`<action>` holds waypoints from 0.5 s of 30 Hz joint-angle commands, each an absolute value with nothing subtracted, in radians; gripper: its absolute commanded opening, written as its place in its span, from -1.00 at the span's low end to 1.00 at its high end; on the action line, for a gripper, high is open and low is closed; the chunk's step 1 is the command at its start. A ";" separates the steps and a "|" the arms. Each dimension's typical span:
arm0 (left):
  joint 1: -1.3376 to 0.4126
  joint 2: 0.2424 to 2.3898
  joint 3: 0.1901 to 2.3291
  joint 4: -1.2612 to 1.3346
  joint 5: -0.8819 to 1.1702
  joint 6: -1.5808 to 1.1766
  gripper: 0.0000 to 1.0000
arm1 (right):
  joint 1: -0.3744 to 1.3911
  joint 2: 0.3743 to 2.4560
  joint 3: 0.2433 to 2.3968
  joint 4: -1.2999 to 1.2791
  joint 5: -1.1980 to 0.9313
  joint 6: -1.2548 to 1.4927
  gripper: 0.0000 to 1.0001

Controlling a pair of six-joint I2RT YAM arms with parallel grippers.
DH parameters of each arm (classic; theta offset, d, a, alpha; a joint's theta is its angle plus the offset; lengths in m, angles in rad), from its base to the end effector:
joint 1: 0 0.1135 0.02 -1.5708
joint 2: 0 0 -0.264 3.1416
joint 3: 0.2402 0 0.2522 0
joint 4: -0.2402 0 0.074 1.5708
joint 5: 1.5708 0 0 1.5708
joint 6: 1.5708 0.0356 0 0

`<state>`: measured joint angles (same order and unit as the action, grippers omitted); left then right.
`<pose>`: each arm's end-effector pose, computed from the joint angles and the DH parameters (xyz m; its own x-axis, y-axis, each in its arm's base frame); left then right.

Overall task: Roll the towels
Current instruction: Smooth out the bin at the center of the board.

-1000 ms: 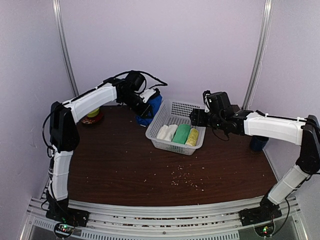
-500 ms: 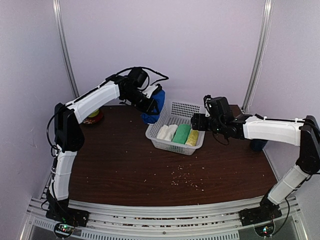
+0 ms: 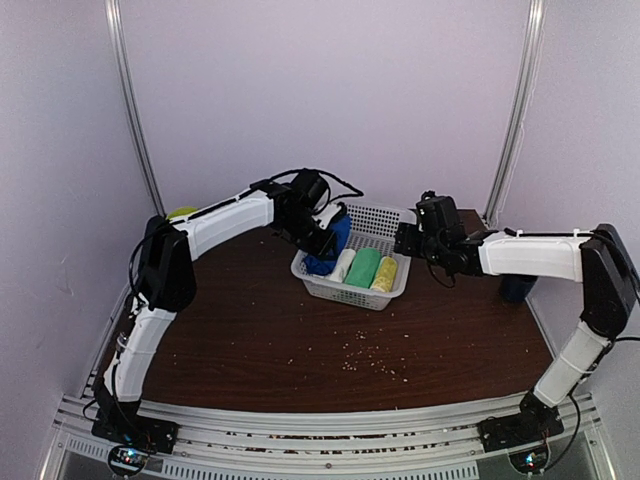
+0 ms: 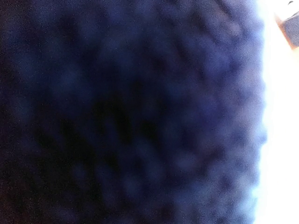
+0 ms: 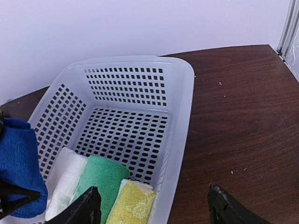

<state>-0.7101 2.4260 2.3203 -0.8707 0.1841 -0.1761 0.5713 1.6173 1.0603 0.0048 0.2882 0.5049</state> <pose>0.3978 -0.3506 0.2302 -0.7444 0.4129 -0.5248 0.5975 0.7628 -0.2474 0.3117 0.1883 0.2419 -0.5385 0.2052 -0.8173 -0.0621 0.9576 0.2813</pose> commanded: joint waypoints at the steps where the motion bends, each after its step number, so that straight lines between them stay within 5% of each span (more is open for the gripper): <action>1: -0.705 2.448 2.355 -0.845 0.085 -0.188 -1.00 | 0.531 1.704 1.116 0.051 0.278 0.538 0.54; 15: -0.705 2.393 2.197 -0.877 -0.052 -0.139 -1.00 | 0.583 1.851 1.164 0.071 0.141 0.556 -0.16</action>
<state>-0.7124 2.4401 2.2436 -0.8646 0.0067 -0.1619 0.5423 1.8595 1.1656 0.0425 0.1730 0.5419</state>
